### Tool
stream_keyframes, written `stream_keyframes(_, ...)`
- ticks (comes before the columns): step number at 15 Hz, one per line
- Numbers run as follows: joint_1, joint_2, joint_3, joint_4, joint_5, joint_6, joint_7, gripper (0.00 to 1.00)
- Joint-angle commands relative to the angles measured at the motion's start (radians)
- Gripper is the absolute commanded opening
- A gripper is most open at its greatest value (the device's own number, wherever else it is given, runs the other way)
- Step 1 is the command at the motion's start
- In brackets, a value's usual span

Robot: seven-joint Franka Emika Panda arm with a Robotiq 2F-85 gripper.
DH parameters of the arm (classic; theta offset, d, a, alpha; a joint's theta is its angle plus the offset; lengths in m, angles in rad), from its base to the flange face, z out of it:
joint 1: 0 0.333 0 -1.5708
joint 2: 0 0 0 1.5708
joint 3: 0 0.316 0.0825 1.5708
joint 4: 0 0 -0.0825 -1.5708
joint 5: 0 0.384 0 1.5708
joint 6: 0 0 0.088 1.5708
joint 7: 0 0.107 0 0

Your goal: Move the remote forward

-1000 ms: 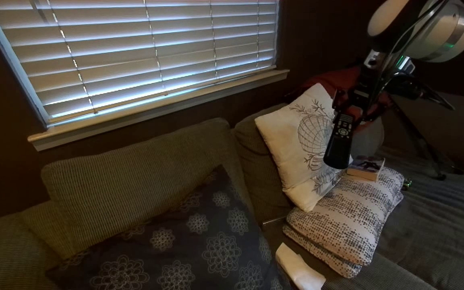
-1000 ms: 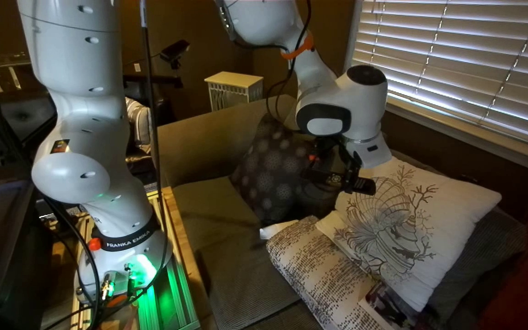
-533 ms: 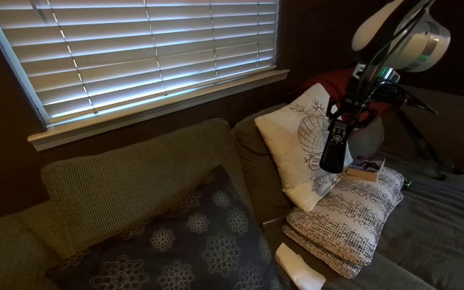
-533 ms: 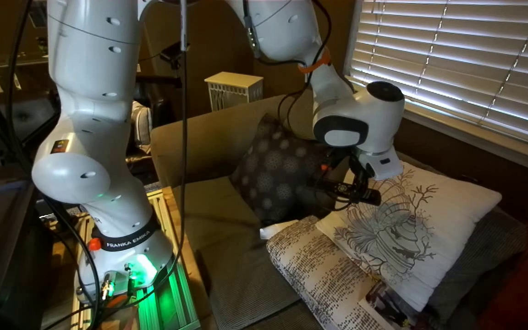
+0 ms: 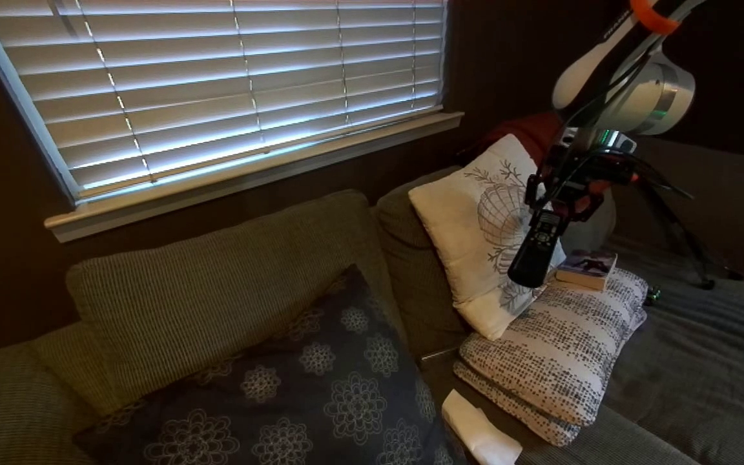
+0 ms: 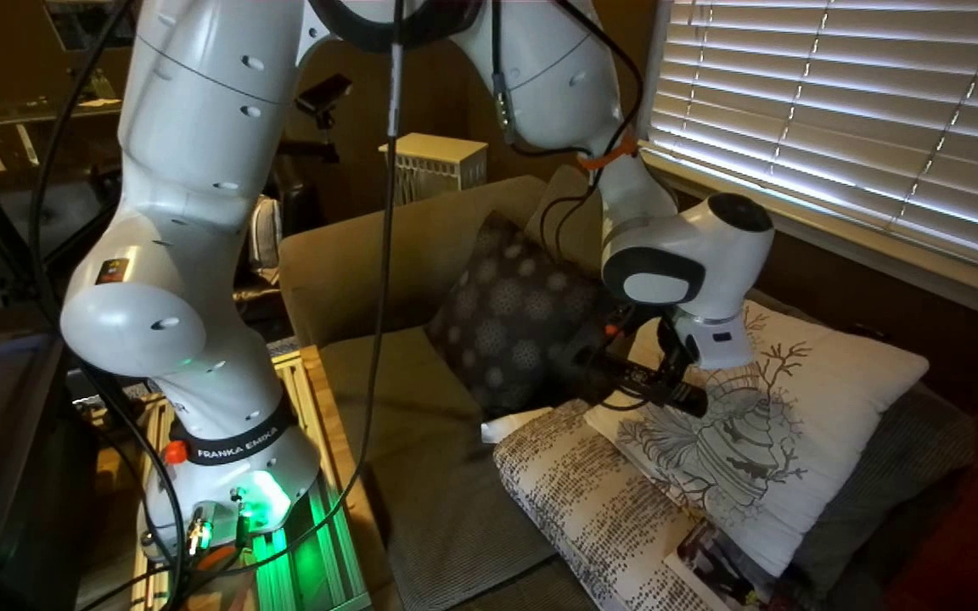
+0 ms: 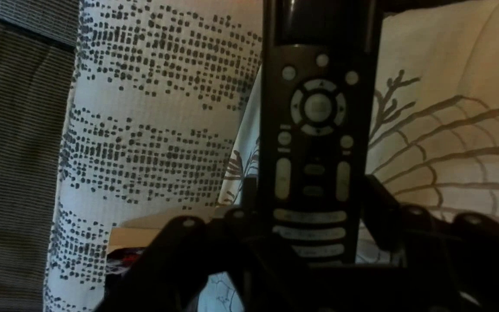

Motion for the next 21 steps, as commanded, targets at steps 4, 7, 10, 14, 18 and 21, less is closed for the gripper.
stream_keyframes(4, 0.001, 0.093, -0.017, 0.097, 0.020, -0.071, 0.143, 0.35)
stream_keyframes(7, -0.008, 0.129, -0.008, 0.127, 0.020, -0.088, 0.168, 0.35)
stream_keyframes(10, -0.011, 0.163, -0.009, 0.149, 0.014, -0.086, 0.172, 0.35)
stream_keyframes(14, -0.002, 0.209, -0.021, 0.187, -0.003, -0.085, 0.187, 0.35)
stream_keyframes(18, -0.002, 0.252, -0.026, 0.233, -0.012, -0.097, 0.188, 0.35)
stream_keyframes(21, 0.015, 0.273, -0.040, 0.255, -0.018, -0.113, 0.229, 0.35)
